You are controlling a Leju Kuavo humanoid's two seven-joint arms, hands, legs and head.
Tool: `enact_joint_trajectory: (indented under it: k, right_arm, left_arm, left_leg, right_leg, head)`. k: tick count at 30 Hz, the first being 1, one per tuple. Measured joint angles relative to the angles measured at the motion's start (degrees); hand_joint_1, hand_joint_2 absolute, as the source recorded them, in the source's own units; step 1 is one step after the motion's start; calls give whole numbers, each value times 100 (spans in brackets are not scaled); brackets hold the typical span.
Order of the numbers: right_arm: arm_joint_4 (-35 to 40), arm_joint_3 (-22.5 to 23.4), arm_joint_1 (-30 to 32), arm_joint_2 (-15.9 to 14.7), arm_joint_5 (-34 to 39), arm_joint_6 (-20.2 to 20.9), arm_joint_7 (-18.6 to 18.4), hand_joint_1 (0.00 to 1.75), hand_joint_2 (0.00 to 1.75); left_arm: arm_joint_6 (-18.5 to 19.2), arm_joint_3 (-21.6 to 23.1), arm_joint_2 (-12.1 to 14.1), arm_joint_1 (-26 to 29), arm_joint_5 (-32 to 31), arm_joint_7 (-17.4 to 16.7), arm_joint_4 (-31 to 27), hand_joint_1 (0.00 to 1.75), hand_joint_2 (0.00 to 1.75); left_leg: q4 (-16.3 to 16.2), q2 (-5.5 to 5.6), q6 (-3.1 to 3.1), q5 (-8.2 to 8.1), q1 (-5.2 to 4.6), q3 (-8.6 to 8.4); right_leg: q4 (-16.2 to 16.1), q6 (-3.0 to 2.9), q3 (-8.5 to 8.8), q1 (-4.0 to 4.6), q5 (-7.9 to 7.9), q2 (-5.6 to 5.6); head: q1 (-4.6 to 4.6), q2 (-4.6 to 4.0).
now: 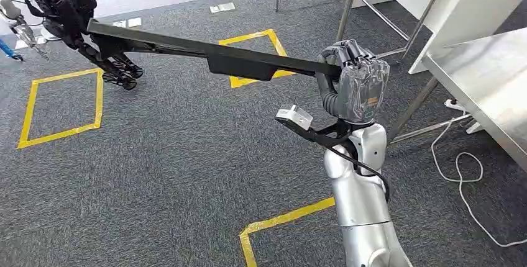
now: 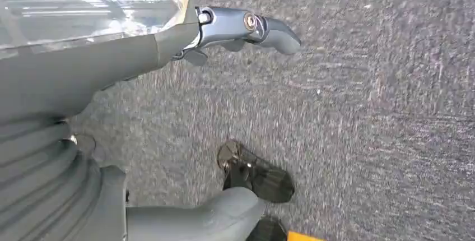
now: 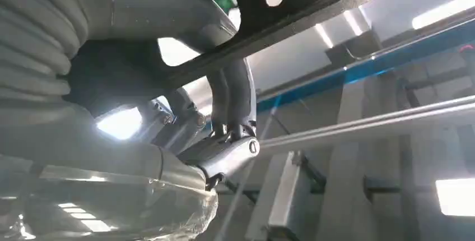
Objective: Take the parts from the cabinet and place them on the table.
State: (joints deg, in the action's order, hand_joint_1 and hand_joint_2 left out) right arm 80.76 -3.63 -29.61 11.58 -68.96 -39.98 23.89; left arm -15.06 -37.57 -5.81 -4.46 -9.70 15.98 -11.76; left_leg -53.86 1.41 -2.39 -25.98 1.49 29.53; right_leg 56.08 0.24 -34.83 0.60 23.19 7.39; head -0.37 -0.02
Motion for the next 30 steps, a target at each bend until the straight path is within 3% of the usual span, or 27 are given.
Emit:
enact_joint_trajectory:
  k: [1, 2, 4, 5, 6, 8, 9, 10, 11, 14, 15, 16, 17, 19, 20, 21, 22, 23, 24, 25, 26, 29, 30]
  right_arm:
    - [0, 7, -30, 0, 2, 0, 2, 175, 175]
    - [-7, 4, -45, 13, 0, 0, 4, 175, 175]
    - [-9, 15, -19, 18, 2, -2, 4, 175, 175]
    - [-15, 35, -8, 15, -2, 0, 4, 175, 175]
    - [-24, 52, 2, 13, -24, 0, 0, 175, 175]
    - [-29, 55, 4, 9, -66, 0, -18, 175, 175]
    - [-28, 55, 2, 9, -85, -2, -24, 175, 175]
    - [-31, 55, -5, 7, -92, -2, -28, 175, 175]
    - [-33, 55, 5, 24, -103, -2, -31, 175, 175]
    - [-37, 74, 15, 17, -125, 0, -65, 175, 175]
    - [-33, 74, 11, 20, -133, -2, -83, 175, 175]
    - [-31, 83, -8, 13, -135, 0, -116, 175, 175]
    - [-33, 83, -9, 15, -140, 0, -144, 175, 175]
    - [-48, 76, -4, 13, -184, 0, -203, 175, 175]
    - [-66, 79, 2, 0, -210, 0, -249, 175, 175]
    - [-83, 79, 14, -20, -243, 0, -278, 175, 175]
    - [-96, 79, 30, -39, -267, 0, -315, 175, 175]
    - [-101, 79, 41, -61, -302, 0, -345, 175, 175]
    - [-101, 79, 43, -72, -321, 0, -376, 175, 175]
    - [-101, 79, 42, -90, -339, 0, -402, 175, 175]
    - [-103, 79, 37, -98, -347, 0, -424, 175, 175]
    - [-101, 81, 48, -133, -352, -2, -439, 175, 175]
    - [-101, 83, 49, -153, -352, 0, -439, 175, 175]
  left_arm:
    - [2, 0, 0, 4, 0, 9, 0, 0, 175]
    - [6, 0, 0, 5, -2, 9, 0, 0, 175]
    - [9, 0, 0, 16, -2, 7, 0, 0, 175]
    - [9, 0, 0, 16, -2, 7, 0, 0, 175]
    - [9, 0, 0, 15, -2, 7, 0, 0, 175]
    - [20, 0, 0, 13, -7, 7, 0, 0, 175]
    - [26, 0, 2, 9, -11, 7, 0, 0, 175]
    - [26, 0, 33, 7, -18, 7, -4, 0, 175]
    - [33, 0, 35, -4, -24, 7, -4, 0, 175]
    - [48, 2, 20, -1, -52, -2, -2, 0, 175]
    - [52, 2, 4, -6, -55, -4, -2, 0, 175]
    - [61, 2, 0, -10, -68, -4, -2, 0, 175]
    - [61, 4, -9, -11, -87, -4, -2, 0, 175]
    - [61, 4, -4, 12, -112, -4, 0, 0, 175]
    - [61, 4, -4, 29, -114, -7, 0, 0, 175]
    - [70, 4, -7, 43, -120, -11, 0, 0, 175]
    - [77, 4, -11, 52, -122, -24, 4, 0, 175]
    - [79, 4, -13, 51, -129, -24, 4, 0, 175]
    - [81, 4, -13, 47, -133, -24, 4, 0, 175]
    - [83, 4, -4, 47, -138, -24, 4, 0, 175]
    - [92, 4, -7, 51, -146, -24, 4, 0, 175]
    - [94, 4, -9, 52, -146, -26, 4, 0, 175]
    - [94, 4, -13, 50, -146, -26, 4, 0, 175]
  left_leg:
    - [99, -38, -13, 39, -45, -51]
    - [102, -148, -25, 47, -44, -61]
    - [100, -296, -17, 33, -56, -73]
    - [95, -375, -3, 21, -52, -73]
    - [89, -453, 18, 7, -43, -79]
    - [24, -580, 104, -57, -8, -90]
    - [-67, -633, 167, -125, 3, -88]
    - [-138, -666, 236, -191, -14, -62]
    - [-218, -722, 282, -250, -40, -39]
    - [-200, -894, 364, -251, 30, -89]
    - [-229, -833, 414, -325, 83, -78]
    - [-424, -531, 390, -495, 94, -15]
    - [-793, -347, 363, -726, 90, 154]
    - [-1818, -170, 323, -1164, 67, 668]
    - [-2090, -149, 299, -1197, 58, 830]
    - [-2092, -142, 263, -1106, 43, 872]
    - [-1853, -126, 213, -894, 27, 797]
    - [-1414, -76, 156, -608, 10, 614]
    - [-930, 76, 100, -348, -5, 396]
    - [-557, 426, 36, -277, -15, 224]
    - [-473, 395, 46, -273, -20, 197]
    - [-470, 212, 14, -244, -106, 179]
    - [-355, 118, -8, -172, -67, 159]
  right_leg:
    - [233, -4, -140, 21, 145, -319]
    - [728, -15, -382, -22, 355, -522]
    - [1569, 24, -790, -89, 602, -640]
    - [1775, 77, -915, -135, 611, -657]
    - [1658, 162, -878, -187, 519, -681]
    - [781, 365, -446, -306, 153, -821]
    - [257, 450, -168, -356, -22, -1050]
    - [167, 418, -116, -309, 51, -1238]
    - [153, 344, -89, -273, 23, -1131]
    - [210, 193, -154, -210, 34, -918]
    - [186, 129, -128, -268, 16, -841]
    - [185, 123, -129, -258, 18, -771]
    - [186, 58, -131, -237, 6, -732]
    - [186, 19, -137, -168, 6, -588]
    - [186, 0, -136, -131, -4, -512]
    - [187, -2, -136, -109, -6, -436]
    - [188, -21, -135, -90, -18, -349]
    - [188, -21, -134, -76, -22, -270]
    - [188, -33, -132, -72, -35, -207]
    - [187, -16, -137, -79, -49, -157]
    - [202, 11, -160, -26, -65, -95]
    - [166, 125, -211, -114, -141, 97]
    - [174, 161, -243, -52, -155, 151]
  head:
    - [26, 0]
    - [35, 0]
    - [41, 0]
    - [46, 0]
    - [48, 0]
    - [46, 0]
    - [46, 0]
    - [85, 0]
    - [72, 0]
    - [35, 0]
    - [37, 0]
    - [17, 0]
    - [9, 0]
    - [-7, 0]
    - [0, 0]
    - [0, 0]
    - [-2, 0]
    - [0, 0]
    - [-2, 0]
    - [7, 0]
    - [13, 0]
    - [-2, 0]
    - [13, 0]
